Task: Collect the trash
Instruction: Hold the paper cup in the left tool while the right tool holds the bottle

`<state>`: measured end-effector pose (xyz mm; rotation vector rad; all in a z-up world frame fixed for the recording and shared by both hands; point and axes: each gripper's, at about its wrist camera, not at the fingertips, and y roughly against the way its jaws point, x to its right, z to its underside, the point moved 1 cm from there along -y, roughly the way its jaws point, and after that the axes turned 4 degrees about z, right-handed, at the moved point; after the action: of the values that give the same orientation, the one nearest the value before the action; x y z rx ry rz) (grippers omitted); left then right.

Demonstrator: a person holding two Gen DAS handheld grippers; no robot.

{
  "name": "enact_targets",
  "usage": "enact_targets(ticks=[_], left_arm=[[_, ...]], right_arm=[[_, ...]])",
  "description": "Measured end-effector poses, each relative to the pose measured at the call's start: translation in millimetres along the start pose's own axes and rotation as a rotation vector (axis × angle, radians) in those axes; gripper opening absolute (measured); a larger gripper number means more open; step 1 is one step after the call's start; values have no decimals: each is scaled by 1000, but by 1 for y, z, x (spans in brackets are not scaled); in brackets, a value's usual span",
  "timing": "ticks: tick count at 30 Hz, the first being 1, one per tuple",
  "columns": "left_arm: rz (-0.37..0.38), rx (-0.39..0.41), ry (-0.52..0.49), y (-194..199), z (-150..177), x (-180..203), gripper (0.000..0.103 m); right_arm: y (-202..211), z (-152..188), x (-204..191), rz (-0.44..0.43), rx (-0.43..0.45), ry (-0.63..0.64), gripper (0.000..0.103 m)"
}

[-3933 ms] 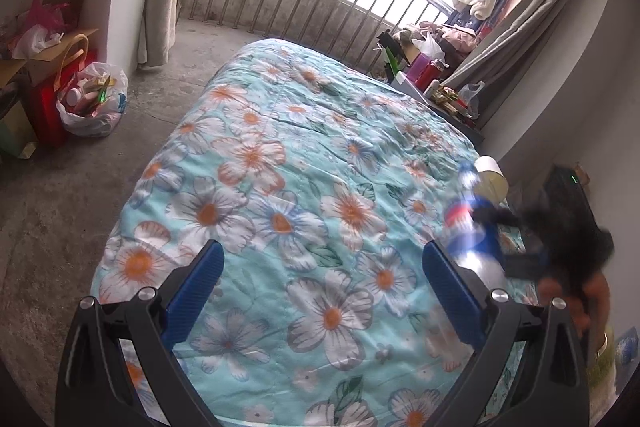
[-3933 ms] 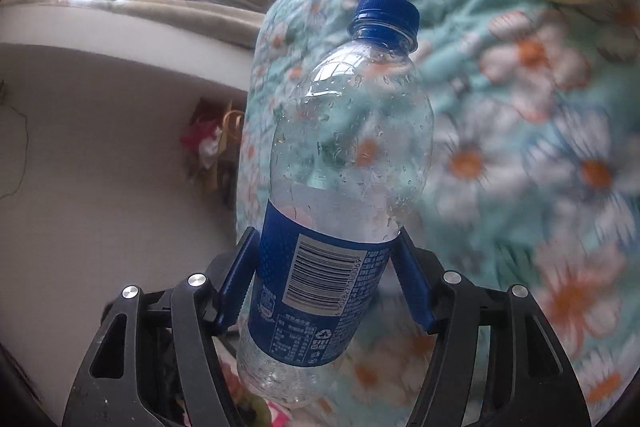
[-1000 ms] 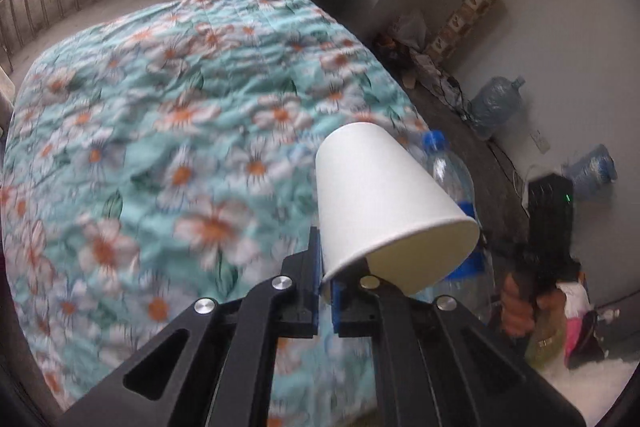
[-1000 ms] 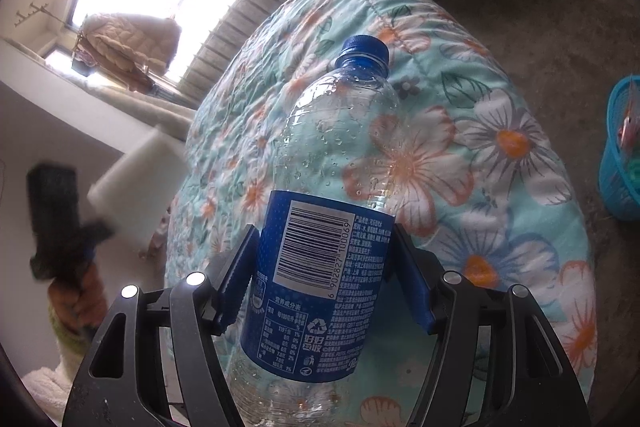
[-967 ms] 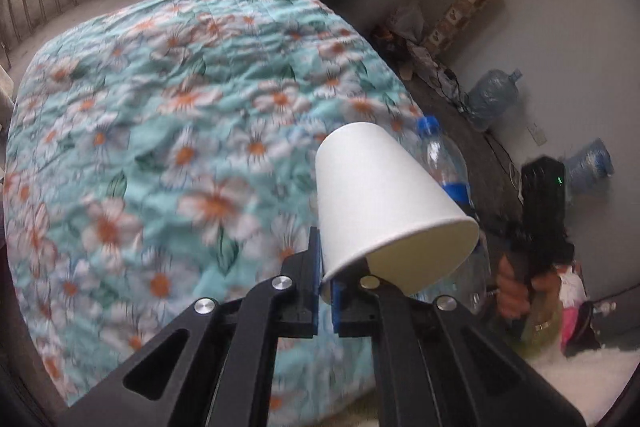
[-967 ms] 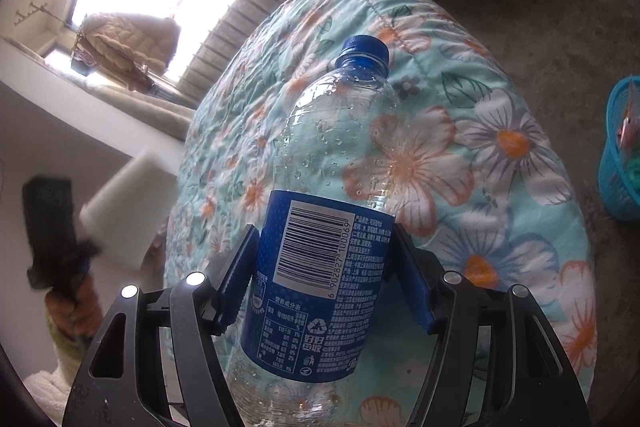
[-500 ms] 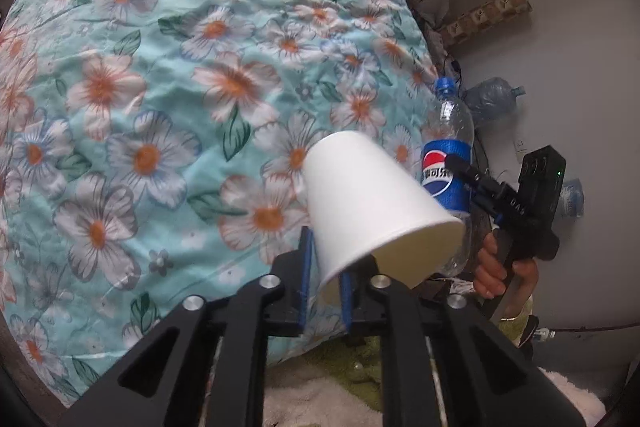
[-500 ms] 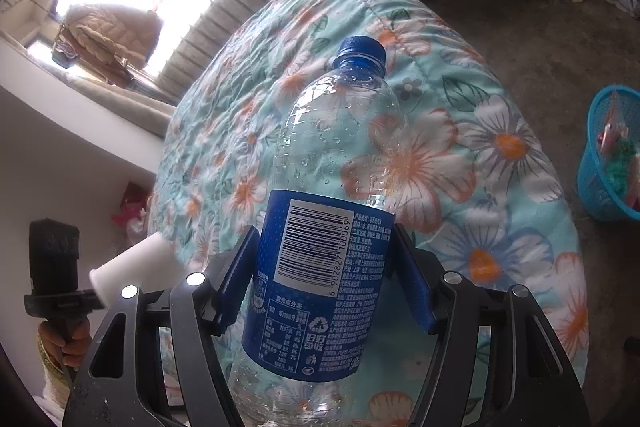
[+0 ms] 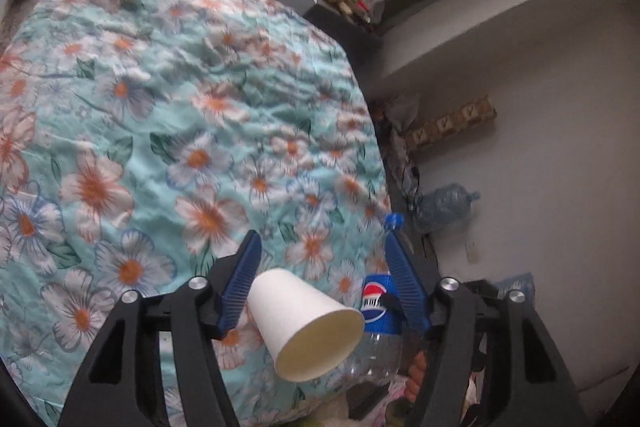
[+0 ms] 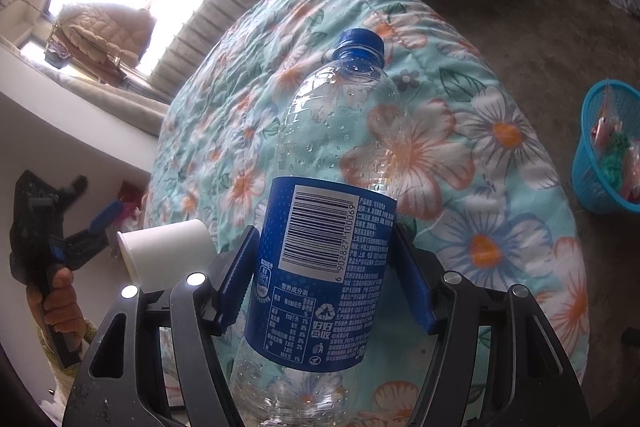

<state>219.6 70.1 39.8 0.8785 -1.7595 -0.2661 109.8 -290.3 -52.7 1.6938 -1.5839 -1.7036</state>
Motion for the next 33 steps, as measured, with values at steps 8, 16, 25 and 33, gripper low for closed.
enact_targets(ticks=[8, 16, 25, 33], left_arm=[[22, 234, -398, 63, 82, 30, 83], [-166, 163, -475, 9, 131, 7, 89], [-210, 177, -451, -45, 108, 12, 89], [-306, 178, -449, -71, 105, 15, 88]], right_arm=[[-1, 1, 0, 3, -3, 13, 62], [-7, 1, -10, 40, -8, 15, 66], [-8, 6, -21, 81, -2, 11, 67], [-14, 9, -20, 88, 2, -16, 68]])
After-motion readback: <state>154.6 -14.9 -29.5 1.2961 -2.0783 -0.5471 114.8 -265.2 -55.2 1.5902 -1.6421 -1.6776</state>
